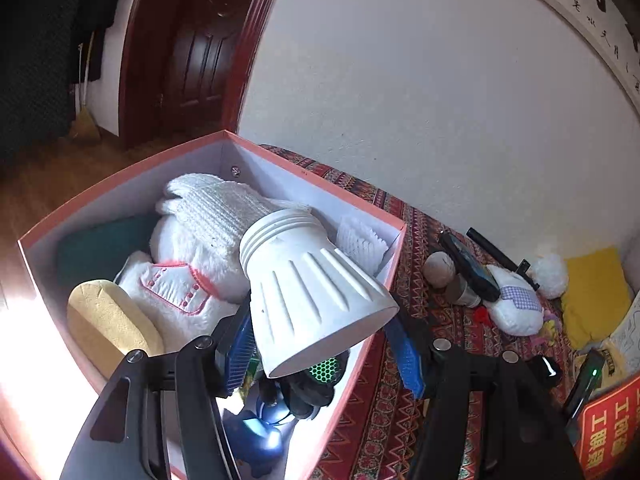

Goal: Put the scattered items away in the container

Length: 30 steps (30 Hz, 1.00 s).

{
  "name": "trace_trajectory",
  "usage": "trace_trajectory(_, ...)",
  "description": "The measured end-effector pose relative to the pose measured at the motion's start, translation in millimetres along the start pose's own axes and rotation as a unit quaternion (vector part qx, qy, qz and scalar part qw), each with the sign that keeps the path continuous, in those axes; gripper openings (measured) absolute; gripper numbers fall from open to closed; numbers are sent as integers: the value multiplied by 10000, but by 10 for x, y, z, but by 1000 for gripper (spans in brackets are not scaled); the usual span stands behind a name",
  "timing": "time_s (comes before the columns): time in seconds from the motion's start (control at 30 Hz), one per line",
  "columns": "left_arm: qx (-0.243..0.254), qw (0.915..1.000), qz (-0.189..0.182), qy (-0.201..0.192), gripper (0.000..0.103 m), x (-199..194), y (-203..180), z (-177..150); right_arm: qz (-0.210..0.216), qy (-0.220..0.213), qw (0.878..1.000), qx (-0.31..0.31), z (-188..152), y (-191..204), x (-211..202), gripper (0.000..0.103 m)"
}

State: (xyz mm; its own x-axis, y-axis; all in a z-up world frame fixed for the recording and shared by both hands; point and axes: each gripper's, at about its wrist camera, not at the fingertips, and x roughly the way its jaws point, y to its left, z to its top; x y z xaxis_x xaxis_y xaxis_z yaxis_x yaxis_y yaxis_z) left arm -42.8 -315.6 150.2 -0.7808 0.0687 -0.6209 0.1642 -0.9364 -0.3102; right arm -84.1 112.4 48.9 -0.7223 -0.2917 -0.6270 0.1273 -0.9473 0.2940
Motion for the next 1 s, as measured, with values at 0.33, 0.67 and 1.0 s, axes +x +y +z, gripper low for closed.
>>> trace_trajectory(0.33,59,9994,327,-70,59,-44,388,61,-486,507,9975,-47,848,-29,1358,83)
trace_trajectory(0.67,221,9978,552,-303,59,-147,401,86,-411,638,9971,-112,728,-125,1381,57)
trace_trajectory(1.0,237,9973,582,-373,59,-294,464,78,688,1136,9910,-132,154,249,27,57)
